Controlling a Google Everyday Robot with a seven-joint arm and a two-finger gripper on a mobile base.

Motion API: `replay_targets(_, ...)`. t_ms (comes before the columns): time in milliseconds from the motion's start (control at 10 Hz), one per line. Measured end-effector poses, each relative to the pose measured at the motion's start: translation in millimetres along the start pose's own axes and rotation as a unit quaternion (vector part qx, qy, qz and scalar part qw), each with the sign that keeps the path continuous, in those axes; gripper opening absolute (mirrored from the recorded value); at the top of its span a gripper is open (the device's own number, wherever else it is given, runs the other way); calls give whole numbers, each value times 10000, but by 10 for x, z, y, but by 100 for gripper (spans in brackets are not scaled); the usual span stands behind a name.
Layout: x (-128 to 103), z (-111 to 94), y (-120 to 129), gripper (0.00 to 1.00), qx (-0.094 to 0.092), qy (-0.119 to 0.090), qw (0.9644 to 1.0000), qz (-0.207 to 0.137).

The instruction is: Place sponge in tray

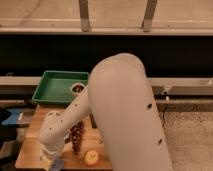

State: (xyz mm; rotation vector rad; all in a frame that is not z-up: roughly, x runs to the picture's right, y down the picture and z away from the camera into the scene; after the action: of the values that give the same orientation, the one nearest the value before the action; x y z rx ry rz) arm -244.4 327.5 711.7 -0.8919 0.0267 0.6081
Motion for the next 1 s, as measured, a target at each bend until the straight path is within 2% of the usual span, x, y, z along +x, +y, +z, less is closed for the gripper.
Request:
replay_targets(200,-3,-377,-119,0,227,-277,9994,19)
replay_targets(400,12,-777,-358,0,477,-471,9977,27)
replay_targets(600,61,-1072,-645,0,554,-848,9948,54)
replay_targets(700,98,-1202,-834,0,565,-1122,9920,128)
replay_targets(800,120,-1333,-1062,0,559,-1453,9875,241)
replay_targets(900,126,-1414,-1221,0,553,-1671,9839,315)
replay_targets(1000,114,-1512,-1394,0,523,-1966,9783,385)
